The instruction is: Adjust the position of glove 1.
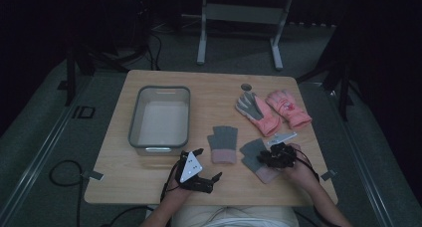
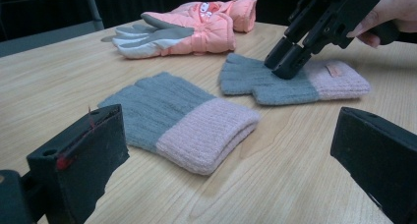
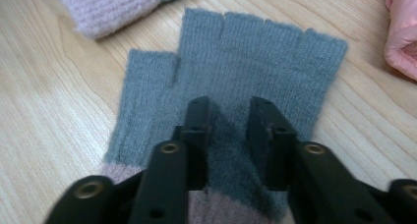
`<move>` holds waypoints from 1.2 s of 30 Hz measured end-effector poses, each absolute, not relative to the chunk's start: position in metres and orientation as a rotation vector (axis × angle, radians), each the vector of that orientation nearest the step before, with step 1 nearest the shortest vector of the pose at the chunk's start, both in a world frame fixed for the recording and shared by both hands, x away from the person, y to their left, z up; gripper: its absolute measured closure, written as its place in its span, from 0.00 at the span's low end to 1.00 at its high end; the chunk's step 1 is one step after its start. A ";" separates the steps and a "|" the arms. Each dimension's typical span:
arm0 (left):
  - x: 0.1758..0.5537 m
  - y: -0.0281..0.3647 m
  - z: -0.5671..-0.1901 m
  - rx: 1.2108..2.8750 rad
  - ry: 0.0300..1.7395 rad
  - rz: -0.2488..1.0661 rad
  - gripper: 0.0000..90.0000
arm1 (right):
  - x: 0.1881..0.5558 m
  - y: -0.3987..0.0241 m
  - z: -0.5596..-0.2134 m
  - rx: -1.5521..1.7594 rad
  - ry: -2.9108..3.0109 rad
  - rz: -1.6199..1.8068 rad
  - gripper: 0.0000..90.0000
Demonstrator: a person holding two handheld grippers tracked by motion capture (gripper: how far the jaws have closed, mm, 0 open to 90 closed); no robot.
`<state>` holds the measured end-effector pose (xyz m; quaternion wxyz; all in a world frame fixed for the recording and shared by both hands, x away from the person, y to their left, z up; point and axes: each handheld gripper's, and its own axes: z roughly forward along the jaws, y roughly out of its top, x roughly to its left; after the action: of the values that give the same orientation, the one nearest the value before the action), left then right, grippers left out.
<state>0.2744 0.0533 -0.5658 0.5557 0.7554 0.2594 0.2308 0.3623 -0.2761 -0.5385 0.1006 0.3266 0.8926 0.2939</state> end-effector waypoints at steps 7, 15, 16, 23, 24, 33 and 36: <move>0.274 0.053 -0.566 1.785 0.614 0.546 0.00 | 0.361 -0.271 -0.537 1.036 2.601 0.823 0.93; 0.274 0.053 -0.566 1.786 0.610 0.547 0.00 | 0.349 -0.278 -0.510 1.189 2.475 0.910 0.95; 0.274 0.053 -0.566 1.786 0.610 0.547 0.00 | 0.346 -0.279 -0.504 1.194 2.459 0.925 0.95; 0.274 0.053 -0.566 1.787 0.608 0.549 0.00 | 0.326 -0.279 -0.470 1.306 2.253 0.961 0.95; 0.274 0.053 -0.566 1.788 0.607 0.548 0.00 | 0.326 -0.279 -0.470 1.306 2.253 0.961 0.95; 0.274 0.053 -0.566 1.789 0.603 0.547 0.00 | 0.320 -0.287 -0.484 1.463 2.137 0.920 0.95; 0.275 0.052 -0.566 1.792 0.603 0.546 0.00 | 0.321 -0.286 -0.490 1.476 2.142 0.907 0.95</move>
<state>0.2745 0.0524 -0.5658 0.5535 0.7583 0.2552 0.2312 0.3214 -0.2865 -0.4895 0.1921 0.5260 0.7630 0.3230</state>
